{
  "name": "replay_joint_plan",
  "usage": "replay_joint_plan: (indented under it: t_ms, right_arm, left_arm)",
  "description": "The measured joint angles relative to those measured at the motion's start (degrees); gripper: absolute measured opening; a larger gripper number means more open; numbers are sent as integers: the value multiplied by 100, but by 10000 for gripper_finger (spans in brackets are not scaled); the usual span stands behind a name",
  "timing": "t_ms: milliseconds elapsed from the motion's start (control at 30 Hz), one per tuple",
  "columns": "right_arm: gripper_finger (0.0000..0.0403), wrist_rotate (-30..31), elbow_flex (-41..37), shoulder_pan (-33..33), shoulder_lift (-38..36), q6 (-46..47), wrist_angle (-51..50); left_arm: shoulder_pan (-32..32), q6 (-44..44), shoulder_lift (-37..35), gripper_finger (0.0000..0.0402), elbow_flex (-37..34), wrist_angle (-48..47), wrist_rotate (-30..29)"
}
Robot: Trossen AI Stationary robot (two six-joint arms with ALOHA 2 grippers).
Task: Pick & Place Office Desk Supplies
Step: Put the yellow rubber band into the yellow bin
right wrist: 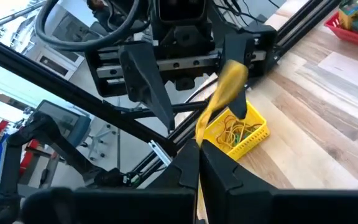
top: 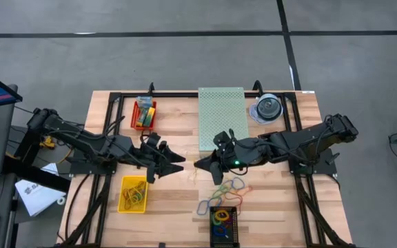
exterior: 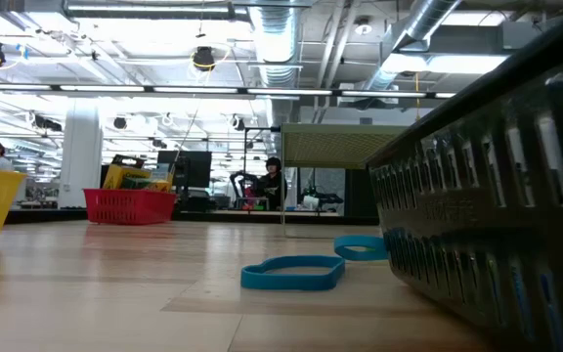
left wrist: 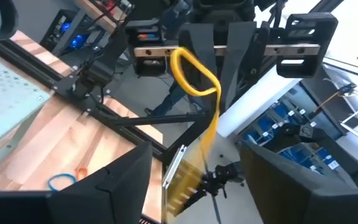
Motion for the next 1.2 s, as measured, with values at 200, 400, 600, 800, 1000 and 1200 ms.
replay_joint_plan:
  t_ms: [200, 400, 600, 800, 1000, 1200]
  right_arm:
    - [0, -206, 4, -185, 45, -121, 377]
    - [0, -441, 3, -403, 216, -120, 525]
    - [0, -618, 0, -456, 297, -143, 657]
    - [0, -606, 0, -582, 295, -196, 693]
    - [0, -665, 0, -586, 295, -206, 693]
    - [0, -667, 0, -569, 295, -269, 695]
  left_arm:
    - [203, -2, 173, 214, 3, 495, 438]
    - [242, -2, 310, 214, 0, 805, 504]
    - [239, -2, 345, 207, 4, 841, 523]
    - [236, -7, 341, 165, 4, 843, 541]
    - [236, -7, 342, 90, 4, 835, 540]
    - [236, 29, 341, 9, 4, 835, 537]
